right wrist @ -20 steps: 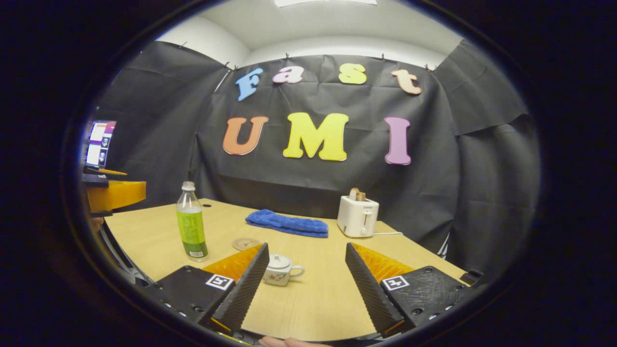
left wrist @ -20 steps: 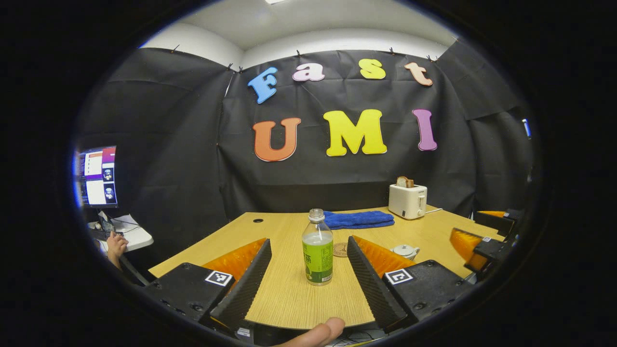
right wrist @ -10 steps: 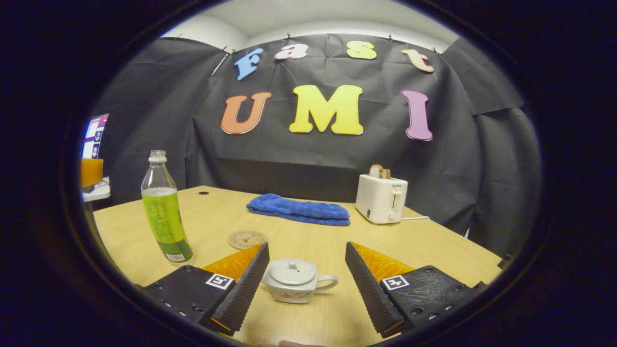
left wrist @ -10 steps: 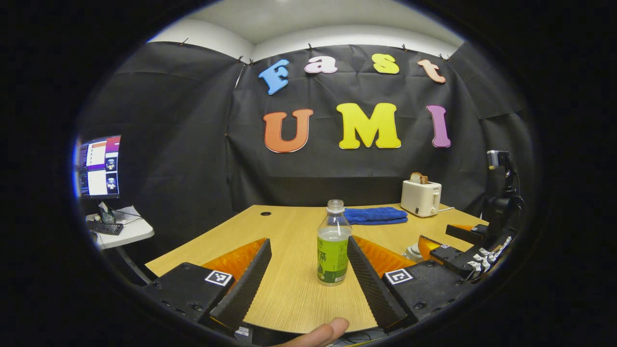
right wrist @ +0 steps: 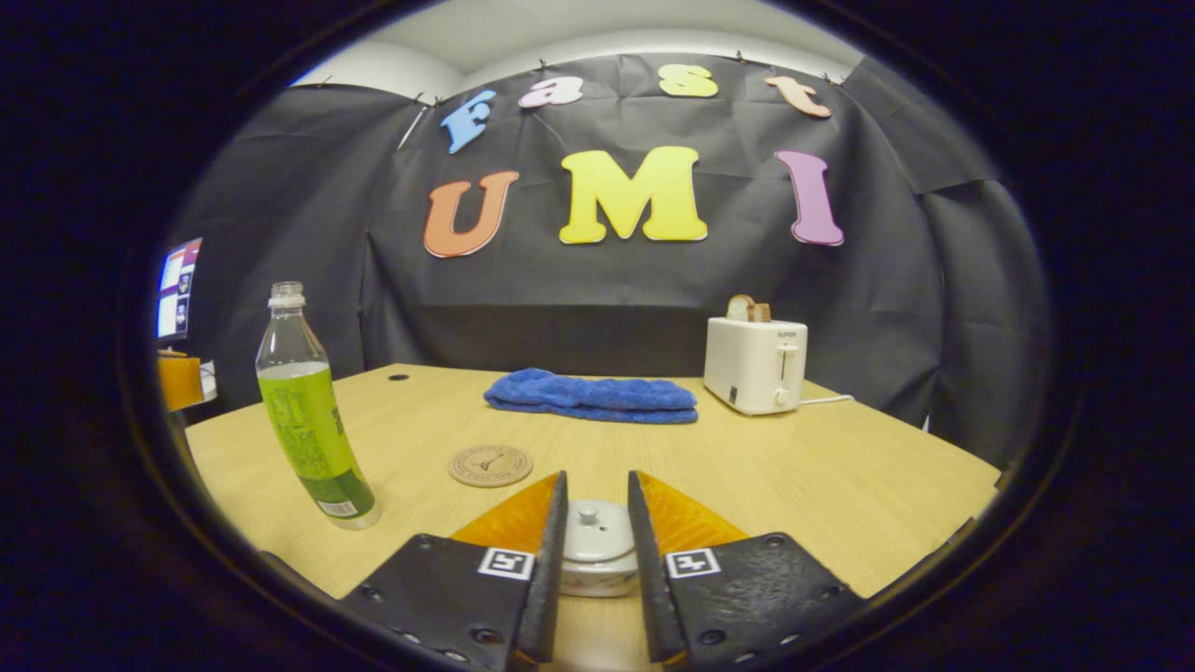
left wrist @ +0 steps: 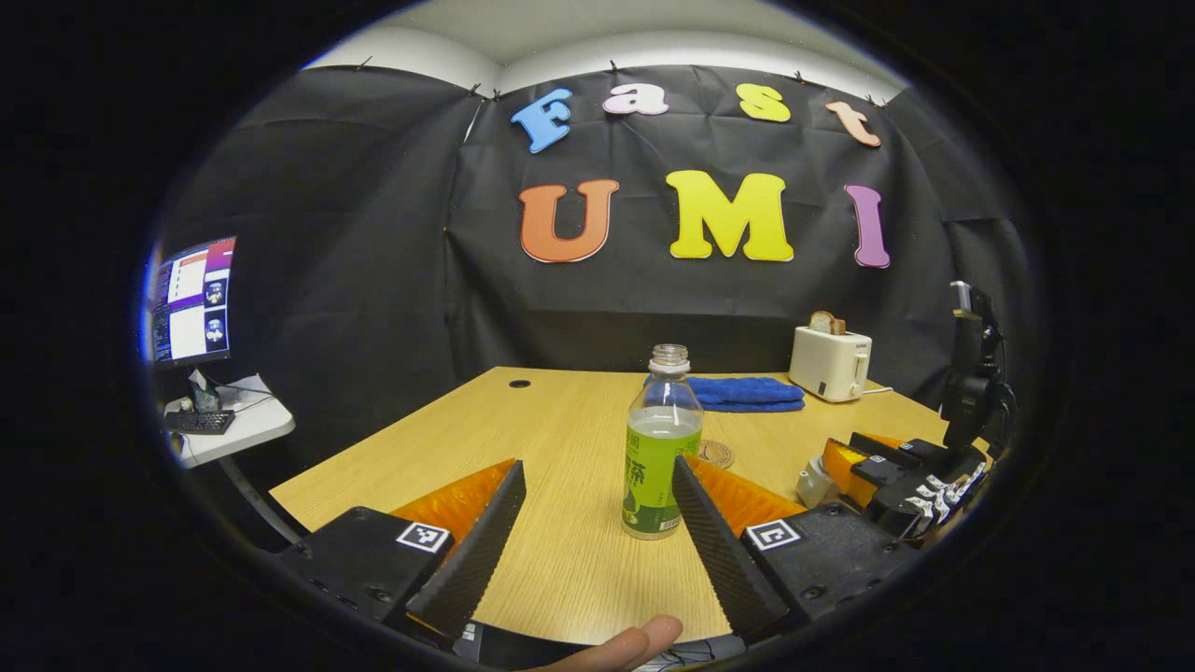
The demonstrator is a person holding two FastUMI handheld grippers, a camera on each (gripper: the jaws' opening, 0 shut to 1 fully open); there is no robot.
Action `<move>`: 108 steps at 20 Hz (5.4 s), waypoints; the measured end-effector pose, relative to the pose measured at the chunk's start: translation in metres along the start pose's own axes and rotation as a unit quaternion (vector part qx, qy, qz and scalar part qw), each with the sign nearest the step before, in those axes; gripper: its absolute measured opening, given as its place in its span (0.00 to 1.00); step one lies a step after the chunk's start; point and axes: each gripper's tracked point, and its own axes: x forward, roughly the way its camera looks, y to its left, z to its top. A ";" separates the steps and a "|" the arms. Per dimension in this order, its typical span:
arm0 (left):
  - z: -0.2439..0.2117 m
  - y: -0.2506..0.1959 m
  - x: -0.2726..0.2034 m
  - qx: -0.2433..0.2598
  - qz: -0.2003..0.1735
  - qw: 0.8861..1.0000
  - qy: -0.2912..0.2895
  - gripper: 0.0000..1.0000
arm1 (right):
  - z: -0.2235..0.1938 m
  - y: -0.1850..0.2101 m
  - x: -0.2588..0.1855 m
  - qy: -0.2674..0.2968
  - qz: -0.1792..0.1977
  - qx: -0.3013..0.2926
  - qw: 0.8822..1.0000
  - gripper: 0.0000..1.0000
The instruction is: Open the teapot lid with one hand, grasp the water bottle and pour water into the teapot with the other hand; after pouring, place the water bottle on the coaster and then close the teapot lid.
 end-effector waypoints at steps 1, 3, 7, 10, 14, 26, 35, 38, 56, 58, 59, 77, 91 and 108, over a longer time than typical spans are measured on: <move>0.000 -0.001 0.000 0.005 -0.001 1.000 0.000 0.99 | 0.002 0.005 0.001 -0.005 0.007 -0.010 1.000 0.26; -0.002 -0.001 0.000 0.013 0.001 1.000 0.002 0.99 | -0.001 0.007 0.001 -0.001 0.009 -0.029 1.000 0.07; -0.003 -0.002 0.001 0.006 0.001 1.000 0.005 0.99 | -0.002 0.007 0.001 0.008 0.036 -0.014 0.999 0.05; -0.007 0.006 0.003 -0.003 0.011 1.000 0.010 0.99 | -0.003 0.007 0.001 0.011 0.052 0.000 0.999 0.05; -0.004 0.022 0.009 -0.002 0.036 0.999 0.009 0.99 | 0.007 0.007 0.001 0.000 0.053 -0.014 0.999 0.00; -0.030 -0.024 0.041 -0.019 -0.015 0.998 0.053 0.99 | 0.073 -0.062 -0.039 -0.051 0.036 0.002 0.998 0.00; -0.041 -0.054 0.085 -0.012 -0.067 0.998 0.002 0.99 | 0.051 -0.068 -0.043 -0.029 0.035 -0.010 0.999 0.00; -0.045 -0.051 0.097 -0.004 -0.061 0.998 0.000 0.99 | 0.051 -0.065 -0.043 -0.029 0.035 -0.010 0.999 0.00; -0.034 -0.038 0.091 0.197 -0.034 0.975 0.095 0.75 | 0.035 -0.083 -0.051 -0.014 0.025 0.004 1.000 0.00; -0.027 -0.031 0.092 0.262 -0.007 0.960 0.095 0.75 | 0.033 -0.088 -0.054 -0.015 0.022 0.007 1.000 0.00; -0.025 -0.031 0.091 0.291 0.001 0.952 0.096 0.75 | 0.032 -0.092 -0.055 -0.015 0.020 0.011 1.000 0.00; -0.004 -0.099 0.084 0.682 0.038 0.731 -0.002 0.77 | 0.007 -0.148 -0.060 0.007 -0.014 0.053 0.998 0.00; -0.011 -0.115 0.082 0.811 0.029 0.584 0.002 0.74 | 0.000 -0.153 -0.062 0.016 -0.001 0.086 0.996 0.00; 0.018 -0.129 0.086 0.878 0.041 0.478 -0.012 0.74 | -0.013 -0.159 -0.059 0.022 0.005 0.099 0.995 0.00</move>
